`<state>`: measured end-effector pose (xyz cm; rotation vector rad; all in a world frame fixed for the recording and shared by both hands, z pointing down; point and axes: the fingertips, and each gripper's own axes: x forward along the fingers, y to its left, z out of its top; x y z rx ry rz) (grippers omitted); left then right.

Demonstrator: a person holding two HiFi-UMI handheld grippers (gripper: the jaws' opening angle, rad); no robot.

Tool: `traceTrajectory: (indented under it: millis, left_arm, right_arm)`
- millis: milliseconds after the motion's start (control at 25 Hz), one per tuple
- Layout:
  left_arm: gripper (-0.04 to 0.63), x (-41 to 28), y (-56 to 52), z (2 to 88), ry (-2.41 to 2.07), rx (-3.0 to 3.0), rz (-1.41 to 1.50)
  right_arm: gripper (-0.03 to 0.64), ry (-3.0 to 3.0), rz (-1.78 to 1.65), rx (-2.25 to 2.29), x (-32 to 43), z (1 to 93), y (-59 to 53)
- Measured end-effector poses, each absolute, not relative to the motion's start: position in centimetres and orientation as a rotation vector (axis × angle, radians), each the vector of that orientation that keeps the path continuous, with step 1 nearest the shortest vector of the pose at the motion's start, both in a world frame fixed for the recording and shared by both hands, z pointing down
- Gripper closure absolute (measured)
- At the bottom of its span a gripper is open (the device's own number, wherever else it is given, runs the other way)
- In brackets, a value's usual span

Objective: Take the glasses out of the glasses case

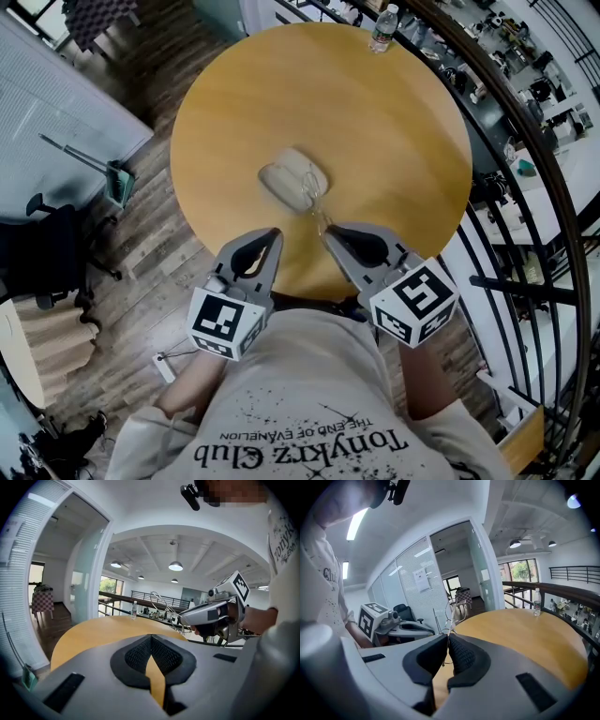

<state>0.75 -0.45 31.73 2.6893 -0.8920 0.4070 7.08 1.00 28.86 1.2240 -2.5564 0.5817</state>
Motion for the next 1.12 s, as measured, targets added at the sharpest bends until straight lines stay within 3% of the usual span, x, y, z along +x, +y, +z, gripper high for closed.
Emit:
traceTrajectory:
  millis: [1120]
  left_arm:
    - [0.571, 0.4, -1.3, 30.7, -0.905, 2.681, 0.346]
  right_arm:
    - [0.583, -2.553, 0.616, 1.267, 7.0, 29.4, 0.1]
